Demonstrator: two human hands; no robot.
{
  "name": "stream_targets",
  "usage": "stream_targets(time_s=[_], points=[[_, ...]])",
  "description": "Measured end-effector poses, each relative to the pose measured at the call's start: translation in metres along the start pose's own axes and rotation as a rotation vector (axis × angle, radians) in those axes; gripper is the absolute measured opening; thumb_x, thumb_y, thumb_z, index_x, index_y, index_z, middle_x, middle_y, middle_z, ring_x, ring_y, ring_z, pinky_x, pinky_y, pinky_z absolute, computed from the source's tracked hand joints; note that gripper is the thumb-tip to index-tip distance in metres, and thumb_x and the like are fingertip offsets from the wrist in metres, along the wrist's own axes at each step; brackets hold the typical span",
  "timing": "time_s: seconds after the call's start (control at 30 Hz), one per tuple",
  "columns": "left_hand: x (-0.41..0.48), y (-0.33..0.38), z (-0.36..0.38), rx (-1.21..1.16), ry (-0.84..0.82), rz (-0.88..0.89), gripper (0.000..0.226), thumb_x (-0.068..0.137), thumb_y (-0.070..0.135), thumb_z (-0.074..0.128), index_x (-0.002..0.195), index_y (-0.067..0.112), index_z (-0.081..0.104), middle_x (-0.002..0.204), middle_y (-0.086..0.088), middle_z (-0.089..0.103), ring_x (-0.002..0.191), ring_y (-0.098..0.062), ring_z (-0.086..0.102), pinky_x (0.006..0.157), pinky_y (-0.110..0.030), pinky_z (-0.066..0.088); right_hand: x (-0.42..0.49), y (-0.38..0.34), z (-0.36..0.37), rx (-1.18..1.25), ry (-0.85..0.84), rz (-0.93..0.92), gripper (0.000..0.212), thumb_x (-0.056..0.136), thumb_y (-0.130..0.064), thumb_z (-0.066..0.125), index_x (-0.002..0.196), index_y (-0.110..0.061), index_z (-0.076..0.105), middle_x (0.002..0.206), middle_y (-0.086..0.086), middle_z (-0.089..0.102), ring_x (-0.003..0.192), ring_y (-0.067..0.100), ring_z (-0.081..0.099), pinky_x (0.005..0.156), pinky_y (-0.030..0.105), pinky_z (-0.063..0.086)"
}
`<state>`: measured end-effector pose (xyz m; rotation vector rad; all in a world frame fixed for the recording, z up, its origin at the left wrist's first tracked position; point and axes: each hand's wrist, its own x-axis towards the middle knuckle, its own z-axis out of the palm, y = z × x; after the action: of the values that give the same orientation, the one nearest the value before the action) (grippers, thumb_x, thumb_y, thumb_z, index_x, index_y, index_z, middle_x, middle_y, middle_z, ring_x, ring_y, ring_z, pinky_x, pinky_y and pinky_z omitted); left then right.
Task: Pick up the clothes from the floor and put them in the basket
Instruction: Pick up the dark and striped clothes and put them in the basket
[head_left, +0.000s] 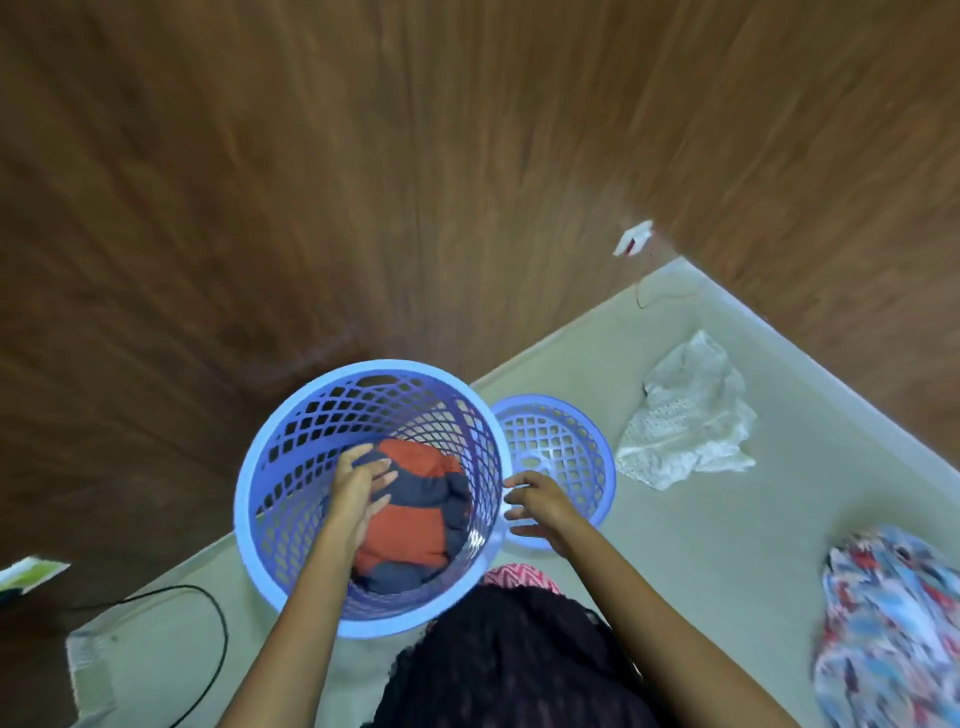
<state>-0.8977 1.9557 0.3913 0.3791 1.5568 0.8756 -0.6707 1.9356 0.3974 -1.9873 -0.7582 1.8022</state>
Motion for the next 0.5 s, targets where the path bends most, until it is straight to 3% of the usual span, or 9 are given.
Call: stream_targets(time_s=[0.07, 0.2, 0.27, 0.4, 0.5], points=[[0.0, -0.01, 0.029, 0.091, -0.116, -0.022, 0.029, 0.093, 0.006, 0.046, 0.12, 0.016, 0.049, 0.104, -0.006, 0.061, 0.088, -0.021, 0.061, 0.099, -0.042, 0.042, -0.005, 0.017, -0.011, 0.063, 0.037, 0.017, 0.009, 0.089, -0.009, 0.053, 0.094, -0.016, 0.057, 0.093, 0.007, 0.058, 0.078, 0.023, 0.058, 0.069, 0.033, 0.05], [-0.013, -0.028, 0.091, 0.255, -0.339, -0.038, 0.018, 0.088, 0.005, 0.049, 0.094, 0.022, 0.053, 0.085, -0.001, 0.059, 0.07, -0.013, 0.059, 0.066, -0.025, 0.041, -0.024, 0.046, -0.041, 0.21, 0.14, -0.004, 0.011, 0.087, -0.007, 0.054, 0.094, -0.014, 0.058, 0.097, 0.007, 0.06, 0.07, 0.019, 0.062, 0.063, 0.028, 0.051], [-0.025, -0.038, 0.125, 0.342, -0.453, -0.033, 0.018, 0.082, 0.011, 0.055, 0.093, 0.025, 0.054, 0.084, 0.0, 0.06, 0.067, -0.011, 0.063, 0.065, -0.024, 0.039, -0.038, 0.062, -0.063, 0.272, 0.199, -0.02, 0.016, 0.085, -0.005, 0.055, 0.097, -0.014, 0.059, 0.094, 0.006, 0.059, 0.066, 0.015, 0.062, 0.061, 0.027, 0.05], [-0.066, -0.064, 0.199, 0.508, -0.674, -0.007, 0.021, 0.088, 0.011, 0.056, 0.107, 0.021, 0.056, 0.094, 0.0, 0.061, 0.085, -0.02, 0.063, 0.068, -0.028, 0.042, -0.078, 0.103, -0.119, 0.431, 0.344, -0.06, 0.016, 0.083, -0.005, 0.054, 0.093, -0.017, 0.059, 0.091, 0.005, 0.061, 0.068, 0.015, 0.062, 0.064, 0.028, 0.05], [-0.113, -0.087, 0.254, 0.578, -0.838, 0.007, 0.025, 0.079, 0.016, 0.063, 0.102, 0.021, 0.056, 0.095, 0.0, 0.06, 0.082, -0.018, 0.062, 0.066, -0.026, 0.042, -0.113, 0.141, -0.161, 0.547, 0.461, -0.097, 0.016, 0.084, -0.006, 0.052, 0.094, -0.016, 0.059, 0.091, 0.004, 0.059, 0.068, 0.015, 0.061, 0.063, 0.027, 0.05]])
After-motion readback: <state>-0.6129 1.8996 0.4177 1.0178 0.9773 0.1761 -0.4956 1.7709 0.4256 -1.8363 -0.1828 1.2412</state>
